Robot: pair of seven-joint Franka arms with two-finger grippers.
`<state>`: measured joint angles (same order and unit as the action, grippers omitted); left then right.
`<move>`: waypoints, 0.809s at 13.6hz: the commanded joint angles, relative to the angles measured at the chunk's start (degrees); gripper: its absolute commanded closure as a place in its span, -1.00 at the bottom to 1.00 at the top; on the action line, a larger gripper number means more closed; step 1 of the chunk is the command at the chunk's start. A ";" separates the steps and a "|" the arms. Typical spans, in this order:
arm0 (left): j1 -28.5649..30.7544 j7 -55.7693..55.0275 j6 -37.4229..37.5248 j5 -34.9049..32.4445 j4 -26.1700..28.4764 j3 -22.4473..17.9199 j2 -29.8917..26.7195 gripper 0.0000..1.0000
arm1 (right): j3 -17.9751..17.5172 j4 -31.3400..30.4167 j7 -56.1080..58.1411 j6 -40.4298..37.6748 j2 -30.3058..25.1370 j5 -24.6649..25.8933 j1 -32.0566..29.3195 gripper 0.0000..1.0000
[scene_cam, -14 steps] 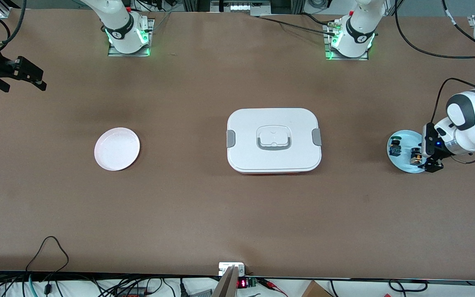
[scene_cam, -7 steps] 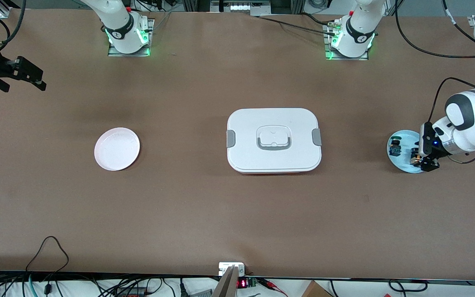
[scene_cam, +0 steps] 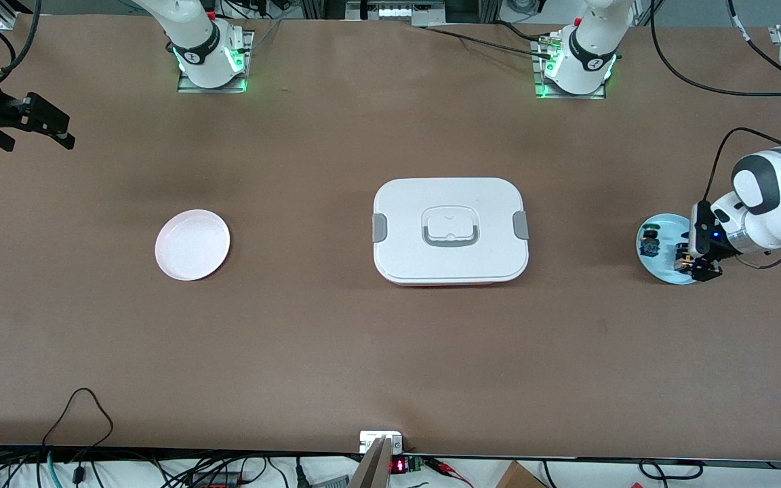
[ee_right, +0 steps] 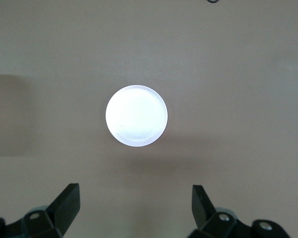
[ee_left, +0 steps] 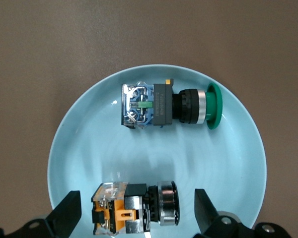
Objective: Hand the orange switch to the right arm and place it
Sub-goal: 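Lower the left gripper onto the orange switch and close it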
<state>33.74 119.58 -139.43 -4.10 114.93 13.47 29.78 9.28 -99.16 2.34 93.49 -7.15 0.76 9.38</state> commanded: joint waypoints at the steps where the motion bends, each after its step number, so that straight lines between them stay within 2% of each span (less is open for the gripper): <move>1: 0.89 -0.23 -0.05 -0.21 -1.20 0.94 1.16 -1.00 | 0.13 0.72 -0.76 -0.76 0.03 -0.06 0.03 -1.00; 8: 0.98 -0.23 -0.93 -0.21 -1.91 0.94 2.39 -1.00 | 0.13 0.72 -0.76 -0.76 0.03 -0.15 0.03 -1.00; 10: 0.98 -0.14 -1.54 -0.21 -1.82 0.85 2.48 -0.95 | 0.13 0.72 -0.76 -0.76 0.11 -0.15 0.03 -1.00; 11: 0.98 0.04 -1.54 -0.30 -1.82 0.85 2.48 -0.78 | 0.13 0.72 -0.76 -0.76 0.11 -0.15 0.03 -1.00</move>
<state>33.90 119.58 -140.74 -4.10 114.22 13.50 31.43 9.28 -99.16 2.31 93.49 -7.15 0.76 9.37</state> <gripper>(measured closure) 0.022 0.000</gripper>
